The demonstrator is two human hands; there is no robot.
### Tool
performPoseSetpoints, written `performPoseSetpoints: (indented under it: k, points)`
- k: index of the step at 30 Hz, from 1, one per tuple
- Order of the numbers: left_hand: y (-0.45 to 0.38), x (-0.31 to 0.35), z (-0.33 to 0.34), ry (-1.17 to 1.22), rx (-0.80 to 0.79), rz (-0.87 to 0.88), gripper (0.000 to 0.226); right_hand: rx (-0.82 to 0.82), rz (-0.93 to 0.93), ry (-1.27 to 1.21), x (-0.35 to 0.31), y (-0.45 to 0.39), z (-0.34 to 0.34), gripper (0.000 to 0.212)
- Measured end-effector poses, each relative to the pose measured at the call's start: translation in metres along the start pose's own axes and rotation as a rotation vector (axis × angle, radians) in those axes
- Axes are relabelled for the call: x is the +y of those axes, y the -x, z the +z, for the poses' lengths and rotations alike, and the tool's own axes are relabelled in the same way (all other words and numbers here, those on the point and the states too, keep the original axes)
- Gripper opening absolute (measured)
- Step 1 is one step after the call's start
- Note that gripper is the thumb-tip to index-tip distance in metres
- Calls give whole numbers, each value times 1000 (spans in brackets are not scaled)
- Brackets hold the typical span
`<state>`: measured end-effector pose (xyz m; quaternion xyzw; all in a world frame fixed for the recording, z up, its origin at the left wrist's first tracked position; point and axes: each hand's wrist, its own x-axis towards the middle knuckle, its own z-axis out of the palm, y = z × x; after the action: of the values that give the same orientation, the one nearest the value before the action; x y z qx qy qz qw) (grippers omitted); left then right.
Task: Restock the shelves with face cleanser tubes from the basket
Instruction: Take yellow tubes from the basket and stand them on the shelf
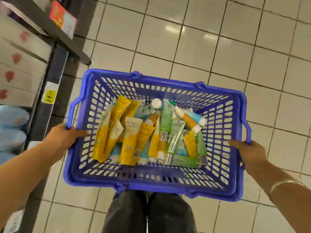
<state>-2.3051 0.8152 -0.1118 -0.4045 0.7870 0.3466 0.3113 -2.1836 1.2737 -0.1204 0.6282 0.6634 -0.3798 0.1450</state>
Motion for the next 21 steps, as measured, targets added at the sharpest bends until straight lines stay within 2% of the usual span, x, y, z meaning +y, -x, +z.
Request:
performPoseSetpoints:
  k: [10, 17, 21]
  points:
    - [-32, -6, 15, -13, -39, -62, 25, 3, 48, -68, 15, -11, 28, 29]
    - [-29, -9, 17, -72, -27, -35, 26, -7, 35, 48, 15, -6, 29, 26]
    - [-26, -9, 16, -57, -73, -53, 23, 24, -26, 191, 14, -4, 34, 41]
